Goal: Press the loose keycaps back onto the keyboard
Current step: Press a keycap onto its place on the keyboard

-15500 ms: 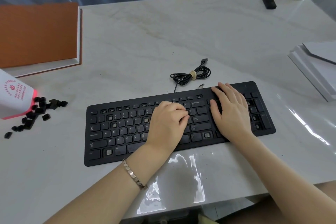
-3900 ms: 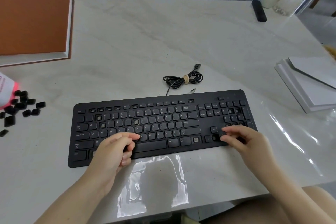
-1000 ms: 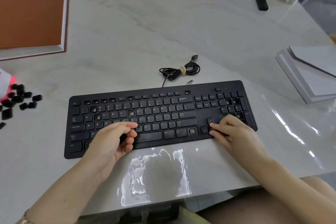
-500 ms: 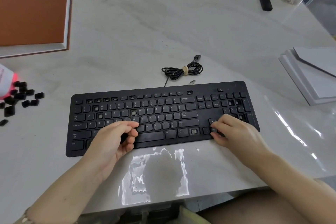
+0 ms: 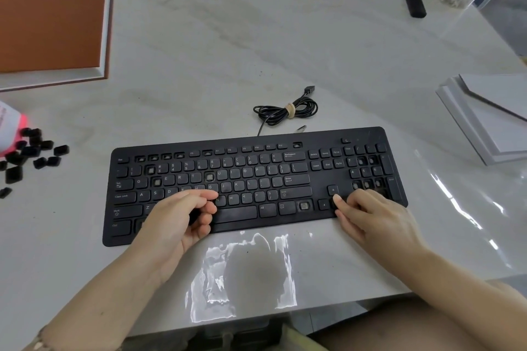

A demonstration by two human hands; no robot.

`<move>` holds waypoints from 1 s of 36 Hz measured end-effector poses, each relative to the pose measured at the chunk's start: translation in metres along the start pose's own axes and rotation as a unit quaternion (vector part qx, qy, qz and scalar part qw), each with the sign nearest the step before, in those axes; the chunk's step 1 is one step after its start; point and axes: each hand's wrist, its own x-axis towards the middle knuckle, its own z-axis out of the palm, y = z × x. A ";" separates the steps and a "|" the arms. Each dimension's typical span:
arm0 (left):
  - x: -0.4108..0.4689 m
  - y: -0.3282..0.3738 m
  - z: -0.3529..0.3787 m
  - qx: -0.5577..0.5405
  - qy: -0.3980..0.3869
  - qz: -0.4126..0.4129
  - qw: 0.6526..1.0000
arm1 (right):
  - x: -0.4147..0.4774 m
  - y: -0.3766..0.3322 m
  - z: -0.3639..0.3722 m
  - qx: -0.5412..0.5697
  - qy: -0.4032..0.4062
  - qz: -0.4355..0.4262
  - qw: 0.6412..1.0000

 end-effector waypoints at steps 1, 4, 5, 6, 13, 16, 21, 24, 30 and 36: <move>0.000 0.000 0.000 -0.001 0.000 -0.002 1.000 | 0.000 0.000 0.000 0.005 0.001 0.006 1.000; 0.001 0.000 -0.001 0.000 0.002 -0.002 1.000 | 0.003 0.003 0.000 0.036 -0.005 0.033 0.999; 0.001 -0.001 -0.001 0.004 0.004 0.001 1.000 | 0.004 0.004 0.000 0.045 -0.012 0.041 0.998; 0.001 -0.001 -0.001 0.011 0.006 0.005 1.000 | 0.005 0.004 -0.001 0.051 -0.019 0.047 0.997; 0.007 -0.007 0.003 0.256 0.046 0.188 0.947 | 0.017 0.008 -0.008 0.042 -0.076 0.027 0.996; 0.007 -0.006 0.009 0.406 0.075 0.348 0.842 | 0.016 0.010 -0.010 0.055 -0.086 0.040 0.994; 0.024 -0.011 0.022 0.546 0.050 0.487 0.680 | 0.016 0.010 -0.011 0.066 -0.089 0.052 0.992; 0.037 -0.014 0.026 0.592 0.066 0.504 0.626 | 0.018 0.009 -0.012 0.064 -0.104 0.057 0.991; 0.049 -0.017 0.024 0.620 0.102 0.497 0.598 | 0.027 0.004 -0.016 0.035 -0.122 0.047 0.991; 0.051 -0.021 0.024 0.612 0.111 0.500 0.602 | 0.030 -0.002 -0.014 0.002 -0.122 0.054 0.991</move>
